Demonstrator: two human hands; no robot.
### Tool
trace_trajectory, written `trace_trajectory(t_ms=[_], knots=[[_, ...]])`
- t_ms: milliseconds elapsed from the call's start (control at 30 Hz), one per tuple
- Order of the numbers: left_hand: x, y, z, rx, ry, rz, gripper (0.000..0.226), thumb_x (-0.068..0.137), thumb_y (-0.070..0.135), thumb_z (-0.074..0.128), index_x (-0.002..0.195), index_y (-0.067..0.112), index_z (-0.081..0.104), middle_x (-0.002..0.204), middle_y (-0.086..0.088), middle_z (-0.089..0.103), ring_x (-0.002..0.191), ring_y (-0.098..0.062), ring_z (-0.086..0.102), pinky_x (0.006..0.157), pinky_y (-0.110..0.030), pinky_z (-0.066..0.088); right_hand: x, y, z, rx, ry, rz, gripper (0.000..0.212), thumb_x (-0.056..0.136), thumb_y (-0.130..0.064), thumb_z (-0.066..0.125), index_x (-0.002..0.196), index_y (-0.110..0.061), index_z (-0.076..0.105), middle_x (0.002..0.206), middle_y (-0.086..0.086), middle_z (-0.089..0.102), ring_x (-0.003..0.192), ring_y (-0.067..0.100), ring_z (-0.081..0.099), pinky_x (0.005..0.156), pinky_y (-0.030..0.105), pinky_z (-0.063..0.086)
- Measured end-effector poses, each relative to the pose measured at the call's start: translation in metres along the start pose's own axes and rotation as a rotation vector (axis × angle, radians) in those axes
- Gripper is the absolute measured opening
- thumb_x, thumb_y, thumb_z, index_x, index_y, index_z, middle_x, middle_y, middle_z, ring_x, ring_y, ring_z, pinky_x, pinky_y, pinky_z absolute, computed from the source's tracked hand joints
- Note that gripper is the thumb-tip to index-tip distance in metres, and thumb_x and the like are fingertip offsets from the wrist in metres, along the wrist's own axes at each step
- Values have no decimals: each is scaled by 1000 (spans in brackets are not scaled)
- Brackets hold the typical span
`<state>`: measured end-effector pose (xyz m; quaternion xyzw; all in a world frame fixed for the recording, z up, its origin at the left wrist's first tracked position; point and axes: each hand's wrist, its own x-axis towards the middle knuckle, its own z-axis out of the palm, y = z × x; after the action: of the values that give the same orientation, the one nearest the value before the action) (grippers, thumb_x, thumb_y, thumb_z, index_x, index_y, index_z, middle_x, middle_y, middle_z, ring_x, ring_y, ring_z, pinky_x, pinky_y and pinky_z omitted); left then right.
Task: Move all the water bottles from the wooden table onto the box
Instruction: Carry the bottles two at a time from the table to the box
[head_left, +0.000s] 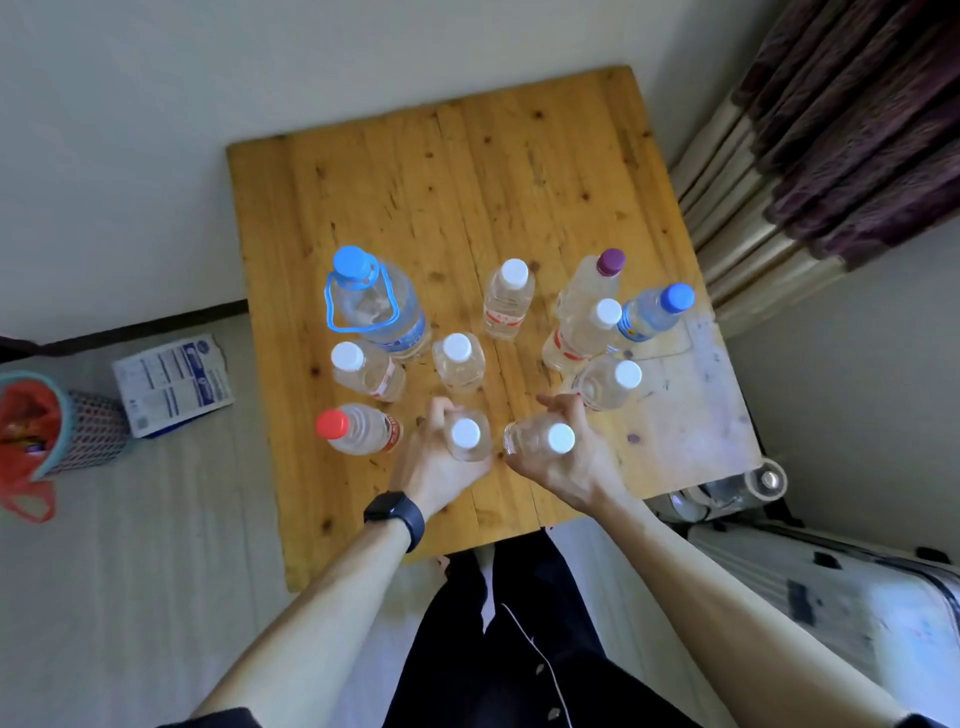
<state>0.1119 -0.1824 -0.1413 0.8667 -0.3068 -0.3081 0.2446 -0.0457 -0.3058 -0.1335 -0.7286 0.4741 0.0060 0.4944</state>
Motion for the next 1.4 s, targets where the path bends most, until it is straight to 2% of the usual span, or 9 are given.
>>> trace_trajectory(t_ms=[167, 433, 567, 700, 833, 1033, 1167, 1267, 1400], knots=[[4, 0, 1, 26, -21, 39, 58, 63, 49, 78, 108, 37, 42, 98, 9, 67, 85, -21, 64, 65, -37, 54, -2, -2, 0, 13, 22, -20, 64, 71, -32, 86, 124, -35, 51, 107, -27, 58, 92, -2, 55, 70, 3, 37], [2, 5, -11, 1, -104, 63, 51, 66, 44, 79, 100, 31, 43, 83, 8, 65, 73, -18, 62, 49, -26, 39, -24, -12, 12, 196, 186, 108, 45, 63, -35, 81, 101, -34, 56, 90, -12, 69, 83, 8, 65, 66, 27, 51], [-8, -14, -21, -128, -219, 46, 35, 66, 47, 82, 84, 21, 67, 71, 11, 71, 69, -4, 67, 67, -31, 54, -82, -5, 4, 318, 308, 167, 17, 66, -27, 74, 76, -16, 68, 76, 0, 72, 72, 20, 67, 67, 39, 56], [-18, -10, -36, -232, -427, 92, 56, 59, 55, 88, 90, 16, 63, 83, 3, 72, 84, -20, 70, 81, -39, 54, -173, -1, -9, 550, 529, 263, 8, 72, -11, 82, 76, -13, 75, 83, 1, 77, 84, 20, 73, 82, 42, 57], [-55, 57, -39, -208, -688, 269, 32, 57, 44, 85, 59, 33, 55, 62, 13, 55, 60, -9, 52, 64, -29, 41, -257, 4, -14, 692, 727, 288, 21, 66, -7, 86, 84, -13, 77, 87, 1, 78, 84, 16, 74, 76, 35, 56], [-138, 145, 16, -134, -967, 487, 38, 65, 20, 88, 88, 6, 62, 79, -1, 68, 76, -14, 66, 65, -24, 51, -381, 38, -10, 898, 1139, 312, 33, 55, -20, 87, 84, -18, 72, 91, 8, 77, 87, 24, 74, 78, 38, 56], [-237, 194, 81, 23, -1174, 629, 59, 58, 29, 91, 102, 4, 59, 93, -12, 71, 85, -23, 70, 73, -35, 56, -487, 70, 4, 968, 1422, 321, 34, 58, -20, 87, 84, -23, 66, 91, 13, 75, 87, 30, 72, 78, 45, 57], [-343, 213, 130, 98, -1321, 763, 47, 65, 19, 91, 98, 7, 59, 86, -6, 68, 79, -15, 68, 68, -26, 55, -576, 92, 29, 1004, 1671, 345, 41, 55, -17, 86, 88, -10, 62, 84, 9, 73, 77, 23, 71, 69, 38, 57], [-497, 210, 179, 206, -1509, 928, 42, 76, 15, 86, 99, -11, 61, 83, -13, 70, 69, -11, 68, 60, -20, 52, -695, 128, 74, 1017, 1903, 392, 36, 53, -13, 81, 81, -20, 61, 77, -1, 72, 71, 13, 67, 69, 30, 54]])
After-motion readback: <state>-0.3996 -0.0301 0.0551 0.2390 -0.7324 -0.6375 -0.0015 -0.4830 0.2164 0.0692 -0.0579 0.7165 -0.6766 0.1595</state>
